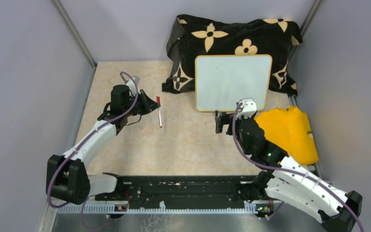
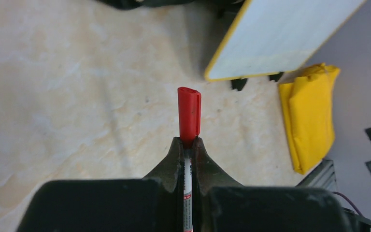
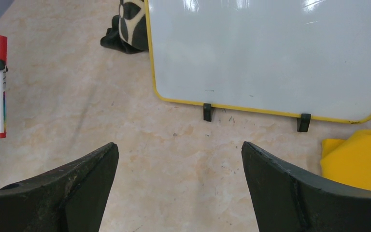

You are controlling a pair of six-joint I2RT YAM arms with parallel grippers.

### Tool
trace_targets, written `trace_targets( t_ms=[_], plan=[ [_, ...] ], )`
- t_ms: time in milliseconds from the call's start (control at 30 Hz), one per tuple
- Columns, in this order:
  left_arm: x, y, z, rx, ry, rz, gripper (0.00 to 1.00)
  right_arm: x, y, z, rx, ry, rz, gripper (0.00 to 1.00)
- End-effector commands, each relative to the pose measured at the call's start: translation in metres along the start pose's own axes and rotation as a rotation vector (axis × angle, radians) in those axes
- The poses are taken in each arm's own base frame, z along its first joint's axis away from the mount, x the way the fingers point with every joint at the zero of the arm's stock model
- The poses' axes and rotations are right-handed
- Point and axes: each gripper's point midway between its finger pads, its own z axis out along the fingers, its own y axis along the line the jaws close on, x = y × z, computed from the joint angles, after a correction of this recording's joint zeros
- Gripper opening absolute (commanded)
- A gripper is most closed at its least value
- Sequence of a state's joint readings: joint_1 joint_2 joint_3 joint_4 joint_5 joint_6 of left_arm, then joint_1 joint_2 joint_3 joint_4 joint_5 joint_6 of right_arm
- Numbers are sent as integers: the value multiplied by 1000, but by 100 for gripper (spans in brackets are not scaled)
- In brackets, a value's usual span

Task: Write a sentence on the whiteboard
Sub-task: Pick up the whiteboard marker at the center of the board, then move the whiteboard stand to the center of the board.

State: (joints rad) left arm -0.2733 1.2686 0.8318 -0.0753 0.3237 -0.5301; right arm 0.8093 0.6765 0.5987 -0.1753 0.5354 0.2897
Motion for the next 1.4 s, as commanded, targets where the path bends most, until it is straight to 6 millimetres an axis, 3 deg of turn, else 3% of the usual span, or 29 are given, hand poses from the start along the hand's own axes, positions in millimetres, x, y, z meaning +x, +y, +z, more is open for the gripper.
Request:
trace_targets(
  t_ms=[0,167,400,600,800,1167,1367],
  plan=[
    [-29,-57,-11,265,-97,69,0,-27,9,-3,-28,-72,76,96],
    [-24,-47,-5,233,-86,87,0,-17,5,10,42,-18,96,96],
    [-17,-32,-14,170,-129,124,0,10,-11,57,129,60,135,86],
    [-20,-44,-27,157,-185,199,0,53,-16,97,202,147,37,79],
    [-24,-54,-37,144,-220,245,0,84,-21,128,248,219,8,71],
    [-26,-63,-45,143,-256,275,0,108,-32,163,279,269,-22,53],
    [-26,-62,-43,138,-252,271,0,115,-35,170,280,286,-32,47]
  ],
)
